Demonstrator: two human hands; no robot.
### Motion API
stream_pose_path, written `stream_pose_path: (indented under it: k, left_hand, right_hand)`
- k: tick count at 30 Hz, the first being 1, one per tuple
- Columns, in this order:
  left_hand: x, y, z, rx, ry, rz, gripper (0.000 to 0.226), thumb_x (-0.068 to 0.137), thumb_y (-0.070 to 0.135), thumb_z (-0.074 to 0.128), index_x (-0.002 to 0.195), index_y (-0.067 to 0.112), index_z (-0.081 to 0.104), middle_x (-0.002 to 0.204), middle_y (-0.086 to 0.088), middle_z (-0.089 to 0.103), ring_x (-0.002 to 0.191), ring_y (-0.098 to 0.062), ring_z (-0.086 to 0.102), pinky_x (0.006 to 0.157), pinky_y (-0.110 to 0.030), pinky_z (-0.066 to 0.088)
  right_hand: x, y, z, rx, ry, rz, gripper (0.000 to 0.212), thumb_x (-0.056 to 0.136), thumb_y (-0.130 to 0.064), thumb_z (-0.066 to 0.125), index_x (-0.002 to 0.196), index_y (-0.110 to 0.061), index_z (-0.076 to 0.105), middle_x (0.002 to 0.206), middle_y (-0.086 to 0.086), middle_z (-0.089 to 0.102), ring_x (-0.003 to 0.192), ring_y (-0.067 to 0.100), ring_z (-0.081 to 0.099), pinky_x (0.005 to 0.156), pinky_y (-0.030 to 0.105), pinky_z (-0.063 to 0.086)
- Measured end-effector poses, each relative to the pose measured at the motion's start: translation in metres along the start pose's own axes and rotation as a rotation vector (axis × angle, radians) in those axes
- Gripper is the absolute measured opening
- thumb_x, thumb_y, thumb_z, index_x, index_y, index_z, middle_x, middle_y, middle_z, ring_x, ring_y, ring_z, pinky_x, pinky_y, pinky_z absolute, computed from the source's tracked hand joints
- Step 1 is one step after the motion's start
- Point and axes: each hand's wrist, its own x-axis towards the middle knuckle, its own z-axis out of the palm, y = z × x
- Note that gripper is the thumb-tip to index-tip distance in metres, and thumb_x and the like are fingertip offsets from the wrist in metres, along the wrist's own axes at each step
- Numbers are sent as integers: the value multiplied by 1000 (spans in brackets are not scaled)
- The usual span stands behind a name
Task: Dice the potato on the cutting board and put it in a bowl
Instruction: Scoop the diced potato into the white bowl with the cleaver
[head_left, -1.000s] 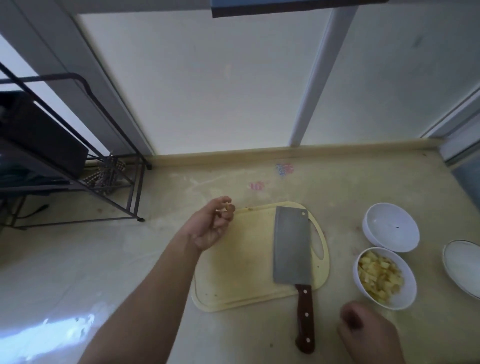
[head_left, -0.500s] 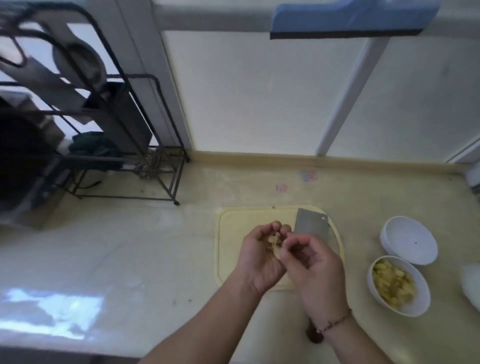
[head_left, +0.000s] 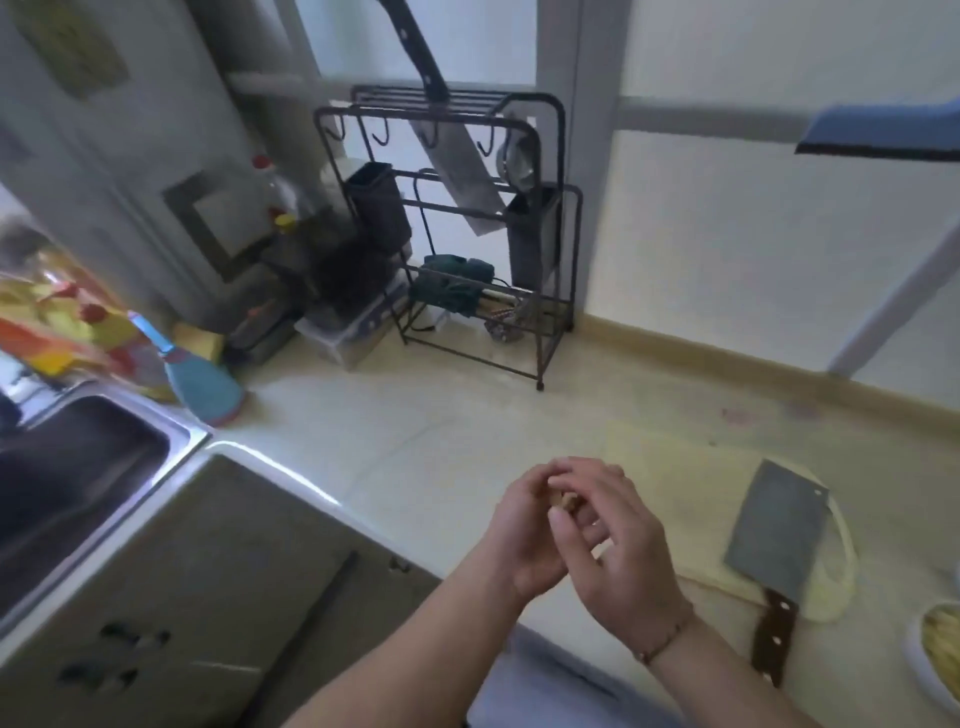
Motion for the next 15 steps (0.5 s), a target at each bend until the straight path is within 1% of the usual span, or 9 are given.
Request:
stream_pose_path:
  k: [1, 2, 4, 5, 7, 9, 11, 13, 15]
  left_hand:
    - [-12, 8, -18, 101, 32, -4, 27, 100, 22, 45, 95, 5, 65, 89, -11, 64, 82, -22, 67, 71, -29, 56]
    - [-25, 17, -37, 203, 84, -8, 24, 99, 23, 48, 88, 8, 64, 80, -9, 59, 69, -19, 63, 61, -26, 52]
    - [-54, 38, -81, 314, 229, -36, 31, 97, 28, 52, 69, 14, 59, 68, -4, 49, 50, -13, 51, 50, -19, 36]
    - [-72, 49, -105, 333, 306, -31, 40, 98, 30, 50, 61, 17, 54, 61, -2, 47, 46, -11, 45, 47, -17, 29]
    - [-113, 71, -153, 303, 374, -18, 46, 101, 30, 44, 57, 18, 48, 55, 1, 47, 44, -9, 41, 39, -16, 27]
    - [-162, 92, -198, 240, 447, 37, 43, 100, 29, 45, 59, 16, 48, 56, -1, 51, 44, -10, 46, 38, -17, 34]
    - [-210, 106, -247, 176, 557, 96, 37, 97, 26, 47, 64, 11, 56, 59, -5, 59, 47, -13, 56, 44, -19, 45]
    - [-260, 112, -296, 91, 665, 171, 39, 99, 24, 46, 70, 6, 64, 66, -10, 65, 53, -17, 63, 50, -23, 53]
    - [-305, 107, -344, -16, 770, 219, 43, 102, 23, 42, 76, 2, 68, 75, -15, 67, 59, -20, 67, 54, -27, 57]
  right_hand:
    - [-1, -5, 14, -17, -58, -44, 25, 87, -24, 55, 104, -12, 70, 117, -5, 65, 116, 5, 56, 101, 20, 44]
    - [0, -11, 28, -23, -109, -82, 25, 87, -24, 55, 103, -12, 70, 117, -5, 65, 116, 6, 56, 102, 21, 45]
    - [6, -25, 61, -7, -184, -134, 25, 87, -25, 55, 102, -12, 70, 114, -2, 68, 112, 7, 58, 100, 21, 46]
    - [8, -34, 80, 11, -224, -155, 25, 87, -25, 56, 102, -12, 70, 113, -1, 68, 110, 7, 59, 99, 19, 46]
    - [11, -56, 126, 64, -327, -204, 25, 86, -26, 58, 104, -13, 69, 114, -2, 69, 111, 5, 59, 100, 16, 45]
    - [10, -80, 179, 132, -443, -270, 26, 85, -26, 60, 107, -14, 69, 116, -3, 68, 113, 3, 58, 102, 15, 43]
    - [4, -106, 233, 189, -566, -331, 27, 86, -28, 61, 109, -16, 68, 118, -4, 67, 115, 2, 58, 103, 15, 41]
    - [-6, -133, 283, 221, -676, -369, 28, 87, -30, 61, 112, -17, 67, 119, -5, 66, 116, 2, 56, 105, 14, 39]
    - [-19, -158, 324, 252, -771, -400, 29, 88, -31, 60, 112, -17, 67, 118, -5, 66, 117, 2, 56, 105, 15, 40]
